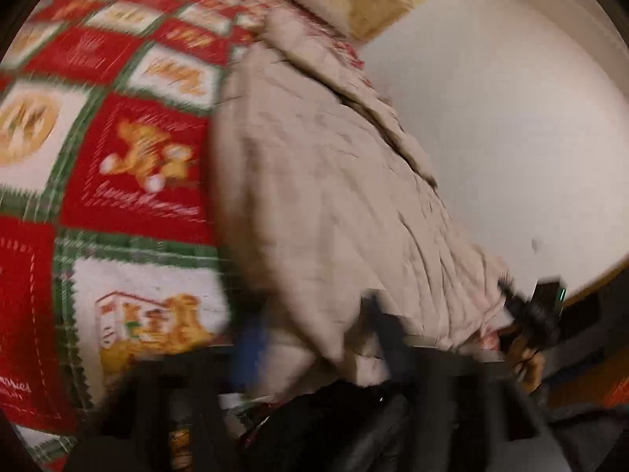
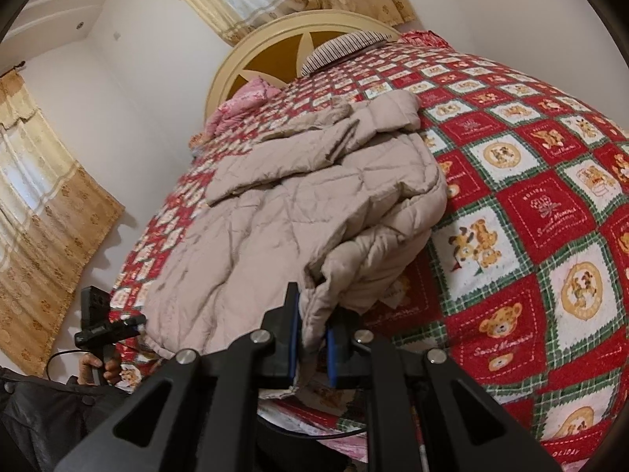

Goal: Fold large clothes

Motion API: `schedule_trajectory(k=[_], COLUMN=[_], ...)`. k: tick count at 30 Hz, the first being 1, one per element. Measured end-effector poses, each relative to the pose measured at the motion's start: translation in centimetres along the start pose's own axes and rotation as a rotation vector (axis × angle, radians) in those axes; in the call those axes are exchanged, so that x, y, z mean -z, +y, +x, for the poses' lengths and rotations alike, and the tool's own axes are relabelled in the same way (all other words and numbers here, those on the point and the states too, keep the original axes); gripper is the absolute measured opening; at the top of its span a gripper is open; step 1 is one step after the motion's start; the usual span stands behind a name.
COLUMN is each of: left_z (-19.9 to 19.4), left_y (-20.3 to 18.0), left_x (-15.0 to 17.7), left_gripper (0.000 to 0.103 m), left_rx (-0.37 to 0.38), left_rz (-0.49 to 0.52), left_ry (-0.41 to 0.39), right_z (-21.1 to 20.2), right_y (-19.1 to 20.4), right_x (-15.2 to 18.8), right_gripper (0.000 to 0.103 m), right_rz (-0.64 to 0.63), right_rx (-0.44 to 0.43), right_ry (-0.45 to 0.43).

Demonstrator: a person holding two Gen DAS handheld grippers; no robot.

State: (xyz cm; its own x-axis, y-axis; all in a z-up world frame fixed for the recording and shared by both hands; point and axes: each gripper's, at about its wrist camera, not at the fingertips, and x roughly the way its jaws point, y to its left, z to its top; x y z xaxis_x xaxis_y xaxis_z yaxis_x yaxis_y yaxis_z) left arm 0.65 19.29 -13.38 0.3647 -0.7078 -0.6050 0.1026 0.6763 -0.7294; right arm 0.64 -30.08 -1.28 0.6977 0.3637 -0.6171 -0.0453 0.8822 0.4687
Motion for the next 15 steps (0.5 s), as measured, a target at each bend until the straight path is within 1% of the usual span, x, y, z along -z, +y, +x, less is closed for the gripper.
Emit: schedule_trajectory(k=[1,2,3,5,6,8,12,15], left_z=[-0.4,-0.7,-1.0,-1.5,-2.1,-3.2,-5.7,-7.6], left_y=[0.9,1.2,1.0,-0.7,-2.0,-3.6,-5.4,-7.9], left_x=[-0.2,-0.2,-0.2,-0.4,-0.6,-1.0,-2.1,-2.7], left_gripper=[0.021,0.017,0.015,0.012,0.012,0.012,0.012,0.012], left_rx=[0.044,0.087,0.107,0.093,0.112,0.148,0.190,0.226], left_rz=[-0.049,-0.072,-0.066,0.021,0.074,0.115,0.139,0.186], left_ry=[-0.017,-0.038,-0.051,-0.063,-0.078,-0.105,-0.149,-0.170], right_z=[0.0,-0.2,-0.3,-0.9,-1.1,-1.9,-3.5,-5.1], right_y=[0.0,0.0,0.1,0.7,1.0,1.7,2.7,3.9], right_x=[0.0,-0.1,-0.2,-0.5,-0.7,-1.1,-1.9,-2.4], right_gripper=[0.014,0.014,0.014,0.014,0.015,0.015,0.015,0.015], right_rz=[0.005,0.008,0.008,0.000,-0.001,-0.010,-0.019,-0.037], right_rx=[-0.006,-0.012,-0.014,-0.027,-0.034,-0.050,-0.079,-0.119], right_ry=[-0.003,-0.009,-0.013,-0.029,-0.035,-0.060,-0.103,-0.141])
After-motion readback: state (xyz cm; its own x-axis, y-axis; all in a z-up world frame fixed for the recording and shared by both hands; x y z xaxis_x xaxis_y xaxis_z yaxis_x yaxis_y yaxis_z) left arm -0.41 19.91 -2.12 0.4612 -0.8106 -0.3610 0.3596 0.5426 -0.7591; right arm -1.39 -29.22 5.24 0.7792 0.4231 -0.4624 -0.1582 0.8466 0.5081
